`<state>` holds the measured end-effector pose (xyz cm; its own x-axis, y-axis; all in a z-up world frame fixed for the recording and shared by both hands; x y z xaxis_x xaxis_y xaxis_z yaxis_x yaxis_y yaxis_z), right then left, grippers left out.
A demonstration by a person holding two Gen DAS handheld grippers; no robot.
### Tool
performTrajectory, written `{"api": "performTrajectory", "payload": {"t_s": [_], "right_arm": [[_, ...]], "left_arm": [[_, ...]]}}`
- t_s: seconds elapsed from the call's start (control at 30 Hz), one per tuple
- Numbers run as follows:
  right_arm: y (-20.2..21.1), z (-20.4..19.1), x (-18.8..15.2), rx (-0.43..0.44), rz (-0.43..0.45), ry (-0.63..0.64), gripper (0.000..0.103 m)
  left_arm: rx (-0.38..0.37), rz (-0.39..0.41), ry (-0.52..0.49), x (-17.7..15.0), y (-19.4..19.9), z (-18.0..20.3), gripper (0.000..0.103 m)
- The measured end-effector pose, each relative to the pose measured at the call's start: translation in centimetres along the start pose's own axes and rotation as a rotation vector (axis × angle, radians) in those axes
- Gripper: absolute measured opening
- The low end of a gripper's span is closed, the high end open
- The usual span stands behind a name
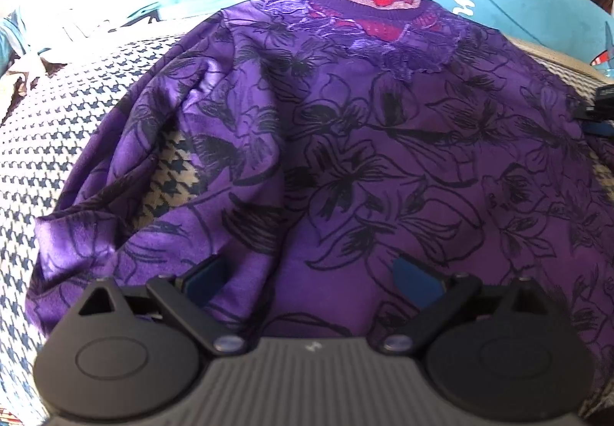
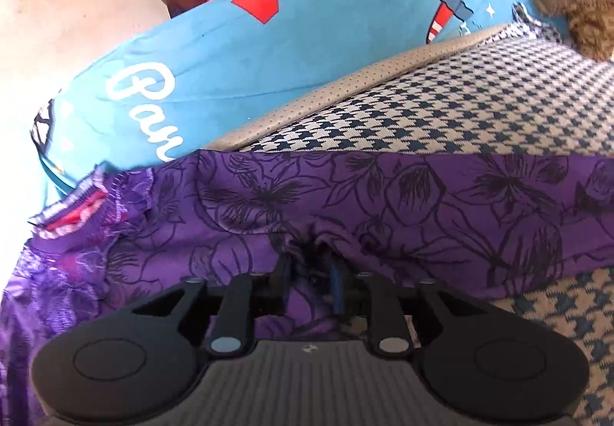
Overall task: Fold clothes
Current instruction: 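Tug the sleeve flat and open the right tool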
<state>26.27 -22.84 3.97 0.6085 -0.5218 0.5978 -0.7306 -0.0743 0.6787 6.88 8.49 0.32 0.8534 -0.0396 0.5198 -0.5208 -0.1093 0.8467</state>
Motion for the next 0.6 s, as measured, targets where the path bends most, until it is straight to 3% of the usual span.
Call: {"api": "performTrajectory", "payload": {"t_s": [0.1, 0.6], "right_arm": [[1.6, 0.6, -0.4, 0.036, -0.026, -0.041, 0.023], [9.0, 6.2, -3.5, 0.036, -0.113, -0.183, 0.029]], "left_arm": [[0.013, -0.001, 0.004, -0.3, -0.1, -0.3, 0.098], [0.056, 0.029, 0.037, -4.3, 1.2, -0.5, 0.103]]}}
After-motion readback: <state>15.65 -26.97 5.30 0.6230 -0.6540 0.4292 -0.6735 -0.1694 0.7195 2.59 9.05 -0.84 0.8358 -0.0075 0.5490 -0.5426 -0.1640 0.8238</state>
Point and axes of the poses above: each gripper's, at about its wrist camera, not at the fingertips, and y roughly against the way its jaws point, z to its right, x to its top, the point moved 5 cm from there along -y, roughly the way its jaws point, and after that the axes turned 13 degrees about -y, right-handed, at the moved point
